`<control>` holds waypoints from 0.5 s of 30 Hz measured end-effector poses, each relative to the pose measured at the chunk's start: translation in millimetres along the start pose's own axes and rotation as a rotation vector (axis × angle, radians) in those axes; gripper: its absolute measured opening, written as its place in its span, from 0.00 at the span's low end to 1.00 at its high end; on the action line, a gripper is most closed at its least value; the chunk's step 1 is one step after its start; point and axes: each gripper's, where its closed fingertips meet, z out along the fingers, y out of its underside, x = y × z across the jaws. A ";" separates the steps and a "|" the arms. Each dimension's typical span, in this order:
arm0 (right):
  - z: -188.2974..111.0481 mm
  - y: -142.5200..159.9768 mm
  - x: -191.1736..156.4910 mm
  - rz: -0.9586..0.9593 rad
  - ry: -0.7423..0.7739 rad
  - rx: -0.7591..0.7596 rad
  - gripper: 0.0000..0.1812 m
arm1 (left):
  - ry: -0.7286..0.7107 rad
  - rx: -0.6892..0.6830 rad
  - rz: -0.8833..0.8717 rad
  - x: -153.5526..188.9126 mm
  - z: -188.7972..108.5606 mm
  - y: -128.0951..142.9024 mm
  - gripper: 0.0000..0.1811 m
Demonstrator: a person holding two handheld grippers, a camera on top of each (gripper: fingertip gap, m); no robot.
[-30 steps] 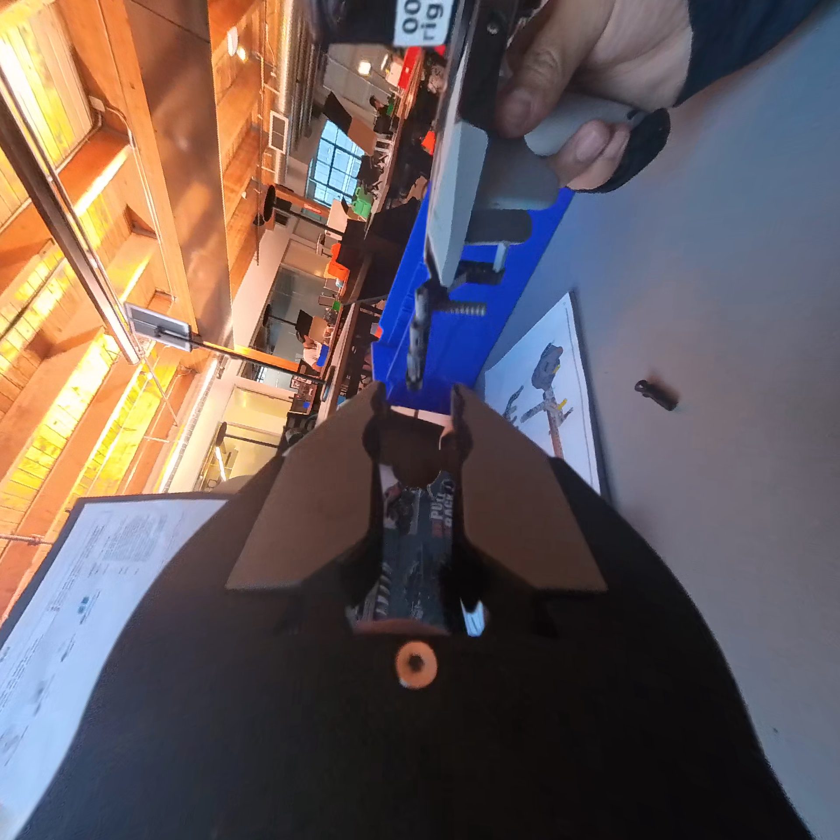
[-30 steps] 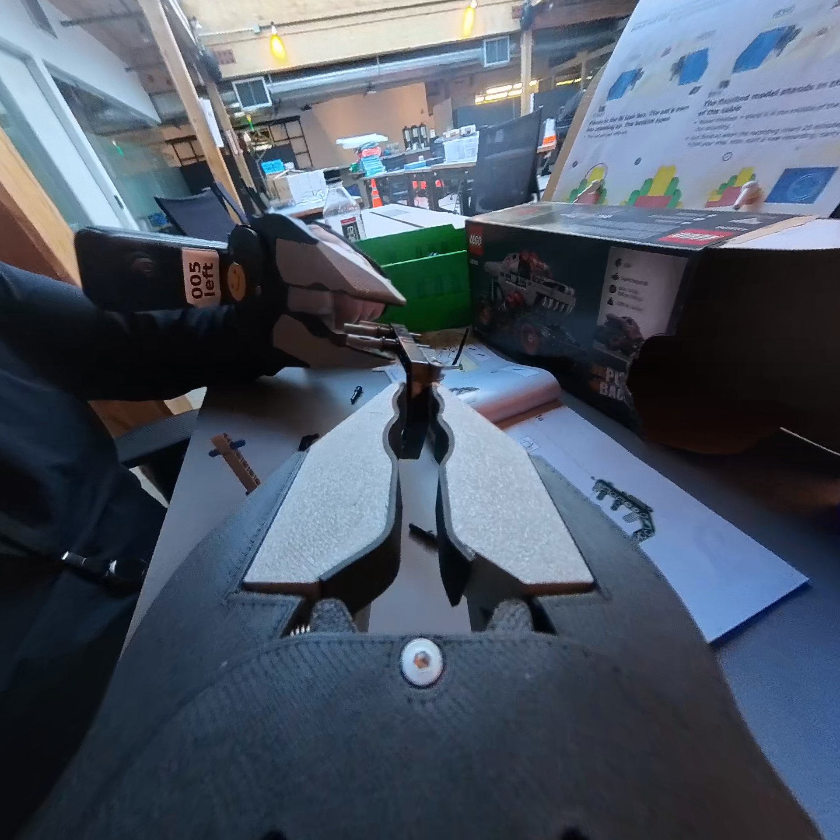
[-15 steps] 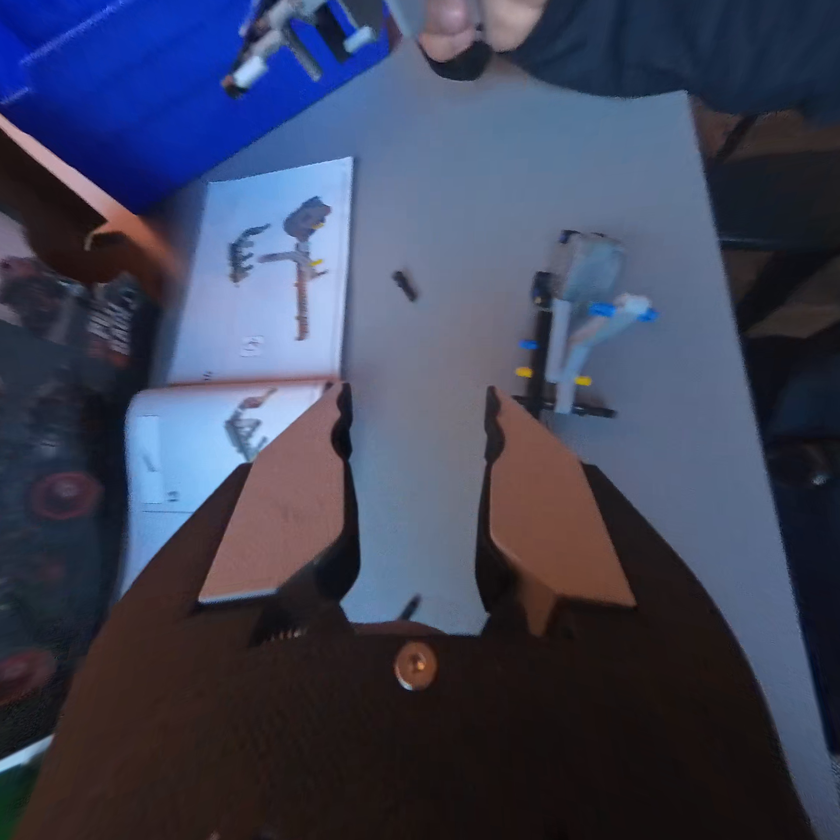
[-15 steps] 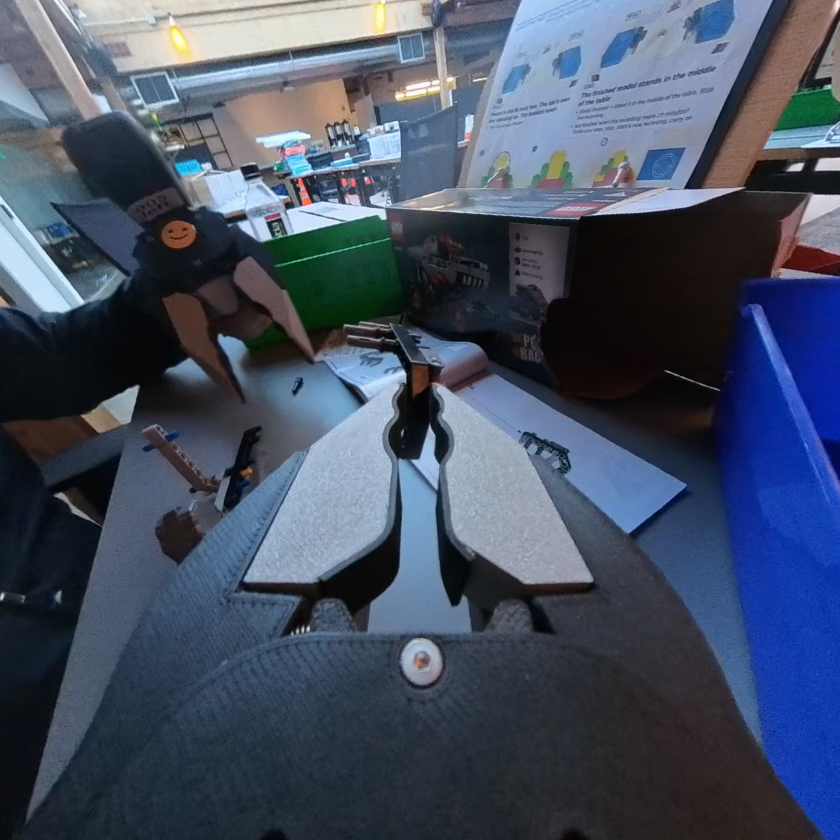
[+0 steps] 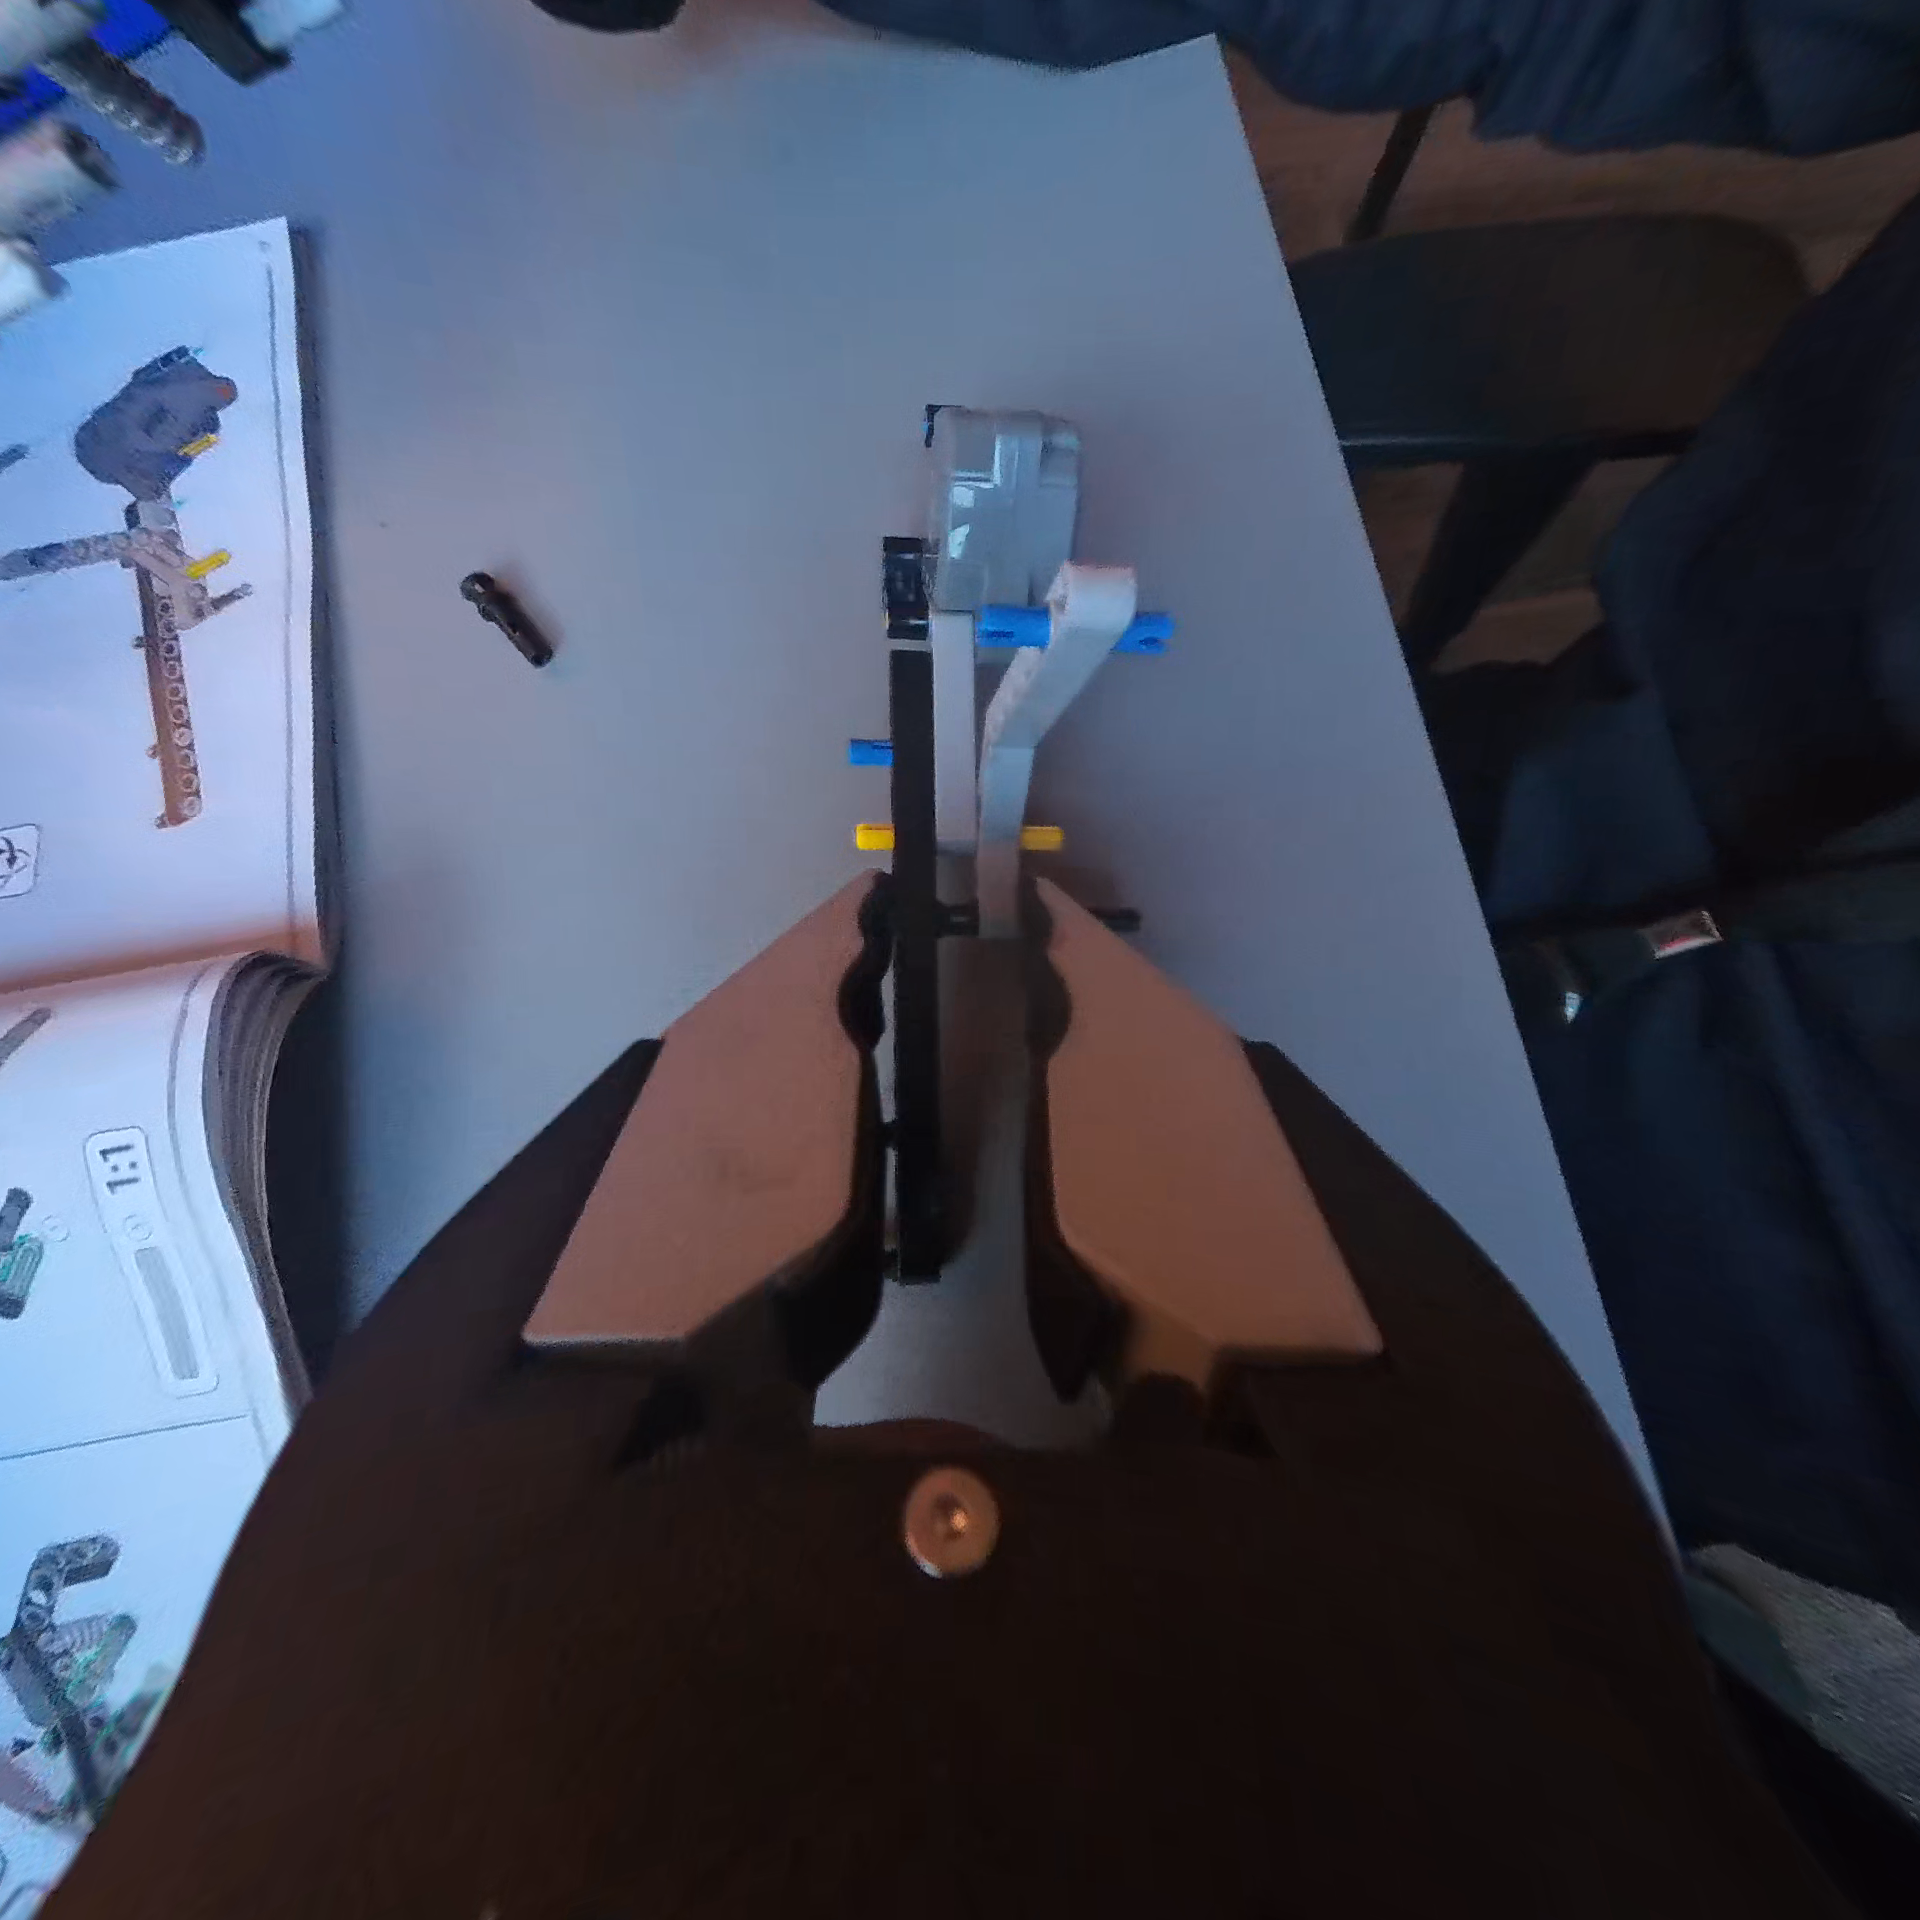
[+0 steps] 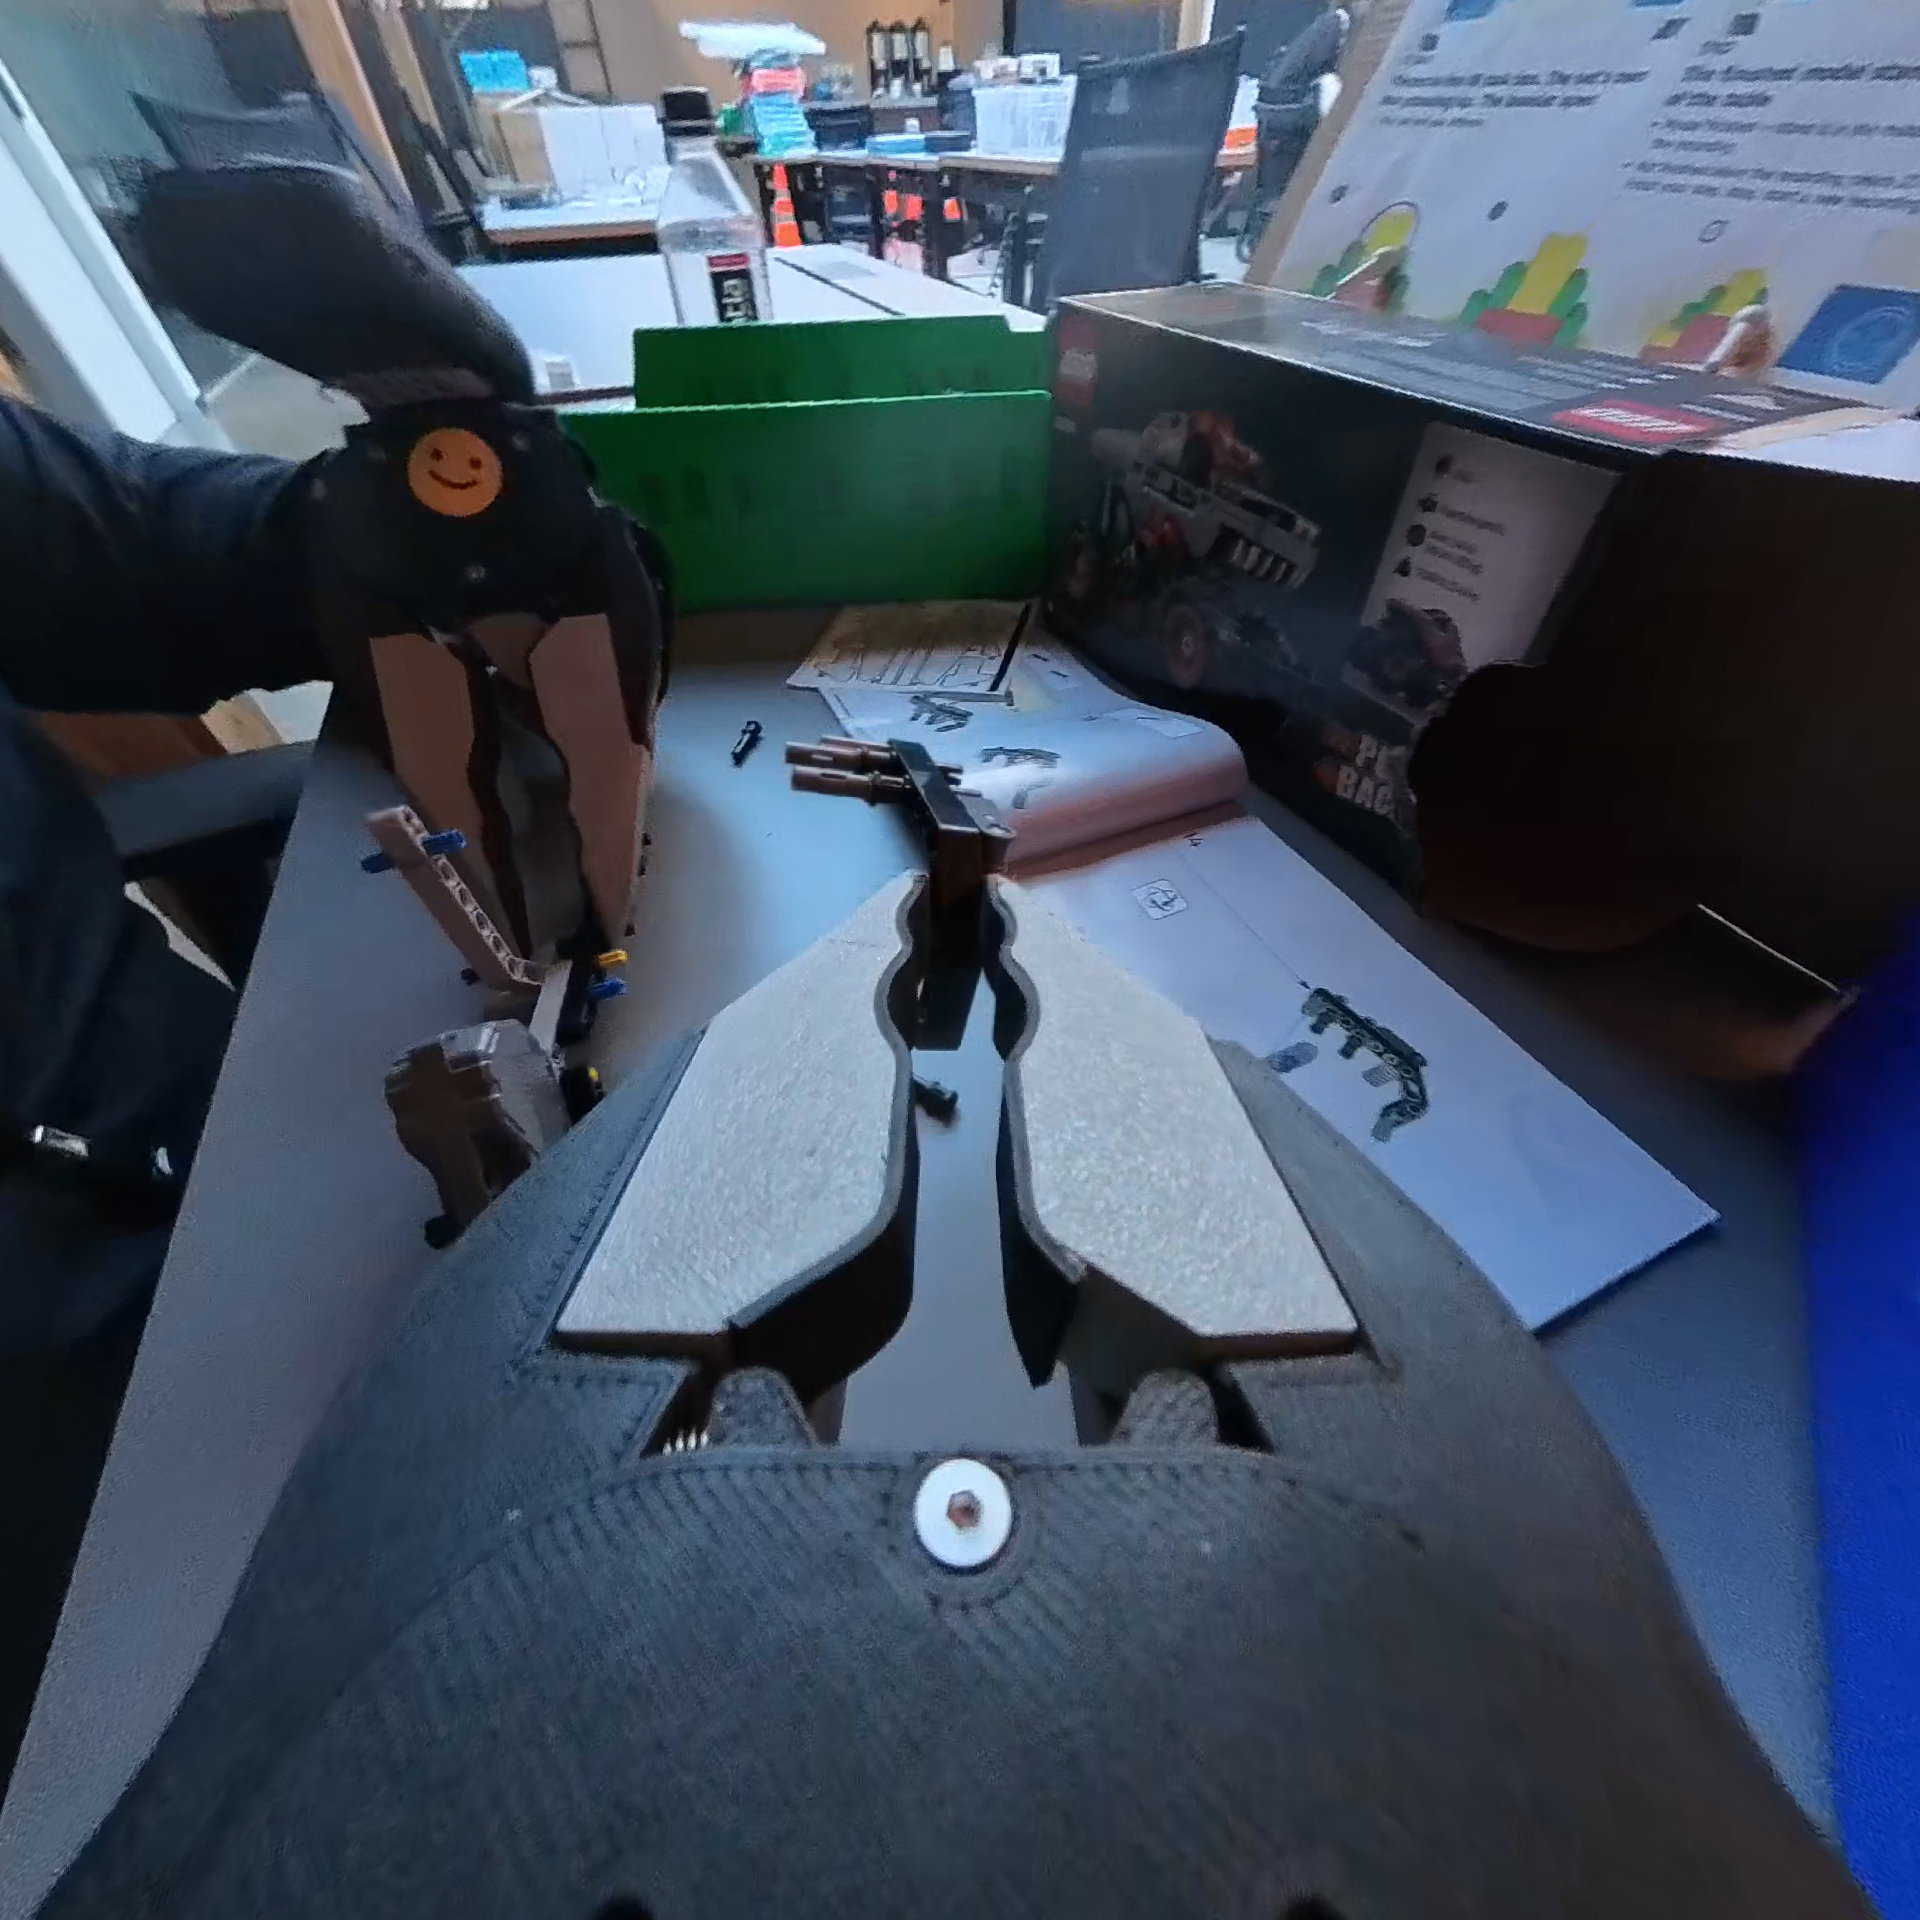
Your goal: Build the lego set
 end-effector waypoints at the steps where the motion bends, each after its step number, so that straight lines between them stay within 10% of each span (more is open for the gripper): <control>1: 1.8 0.1 -4.1 -0.009 -0.014 -0.002 0.03 | 0.002 -0.003 -0.005 0.0 -0.1 0.1 0.11; 15: 9.4 6.4 -18.5 -0.056 -0.067 -0.041 0.03 | -0.036 0.072 -0.156 -39.0 -12.1 10.1 0.11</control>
